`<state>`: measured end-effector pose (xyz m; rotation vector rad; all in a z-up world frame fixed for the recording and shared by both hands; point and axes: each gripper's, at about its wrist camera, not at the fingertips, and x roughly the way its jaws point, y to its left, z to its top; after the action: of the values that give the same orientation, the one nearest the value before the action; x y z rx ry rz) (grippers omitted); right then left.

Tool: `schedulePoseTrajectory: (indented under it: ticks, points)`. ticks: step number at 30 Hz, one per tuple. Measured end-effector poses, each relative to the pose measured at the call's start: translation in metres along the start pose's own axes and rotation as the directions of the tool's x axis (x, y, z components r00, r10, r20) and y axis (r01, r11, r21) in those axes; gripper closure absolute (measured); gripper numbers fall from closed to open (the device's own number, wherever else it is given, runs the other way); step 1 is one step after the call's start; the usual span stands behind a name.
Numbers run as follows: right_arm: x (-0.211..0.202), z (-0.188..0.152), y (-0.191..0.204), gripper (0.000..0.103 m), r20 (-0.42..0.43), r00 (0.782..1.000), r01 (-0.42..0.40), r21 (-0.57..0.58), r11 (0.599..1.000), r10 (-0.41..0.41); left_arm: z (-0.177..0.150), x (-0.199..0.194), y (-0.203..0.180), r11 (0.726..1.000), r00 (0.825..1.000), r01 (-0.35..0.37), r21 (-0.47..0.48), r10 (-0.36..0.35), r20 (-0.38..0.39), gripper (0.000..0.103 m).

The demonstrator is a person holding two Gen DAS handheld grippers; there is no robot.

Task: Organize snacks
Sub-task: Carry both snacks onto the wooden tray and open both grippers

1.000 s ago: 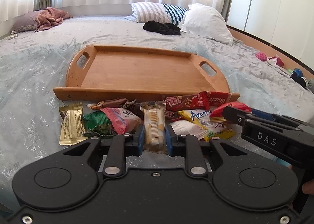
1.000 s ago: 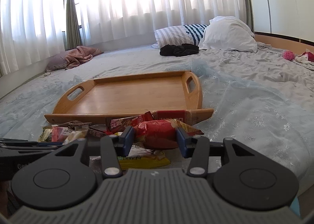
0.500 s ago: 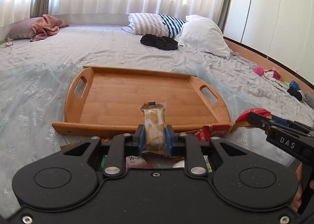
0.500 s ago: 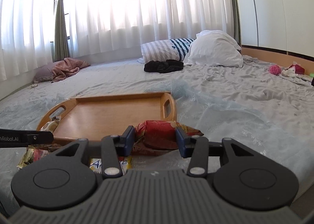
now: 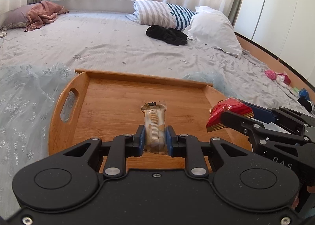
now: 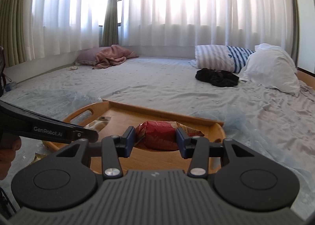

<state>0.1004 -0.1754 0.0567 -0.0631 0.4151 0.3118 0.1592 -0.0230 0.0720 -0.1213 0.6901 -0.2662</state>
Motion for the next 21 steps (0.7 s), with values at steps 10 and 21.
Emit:
schedulePoseTrajectory:
  ticks: [10,21]
  points:
    - [0.032,-0.026,-0.012,0.054,-0.084,0.993,-0.076,0.031,0.997,0.079,-0.007,0.048,0.005,0.999,0.996,-0.030,0.017,0.031,-0.084,0.082]
    - [0.023,-0.037,-0.028,0.053,-0.118,0.989,-0.082,0.079,0.993,0.091,-0.017,0.063,-0.003,0.999,0.994,0.010,0.035,-0.006,-0.112,0.082]
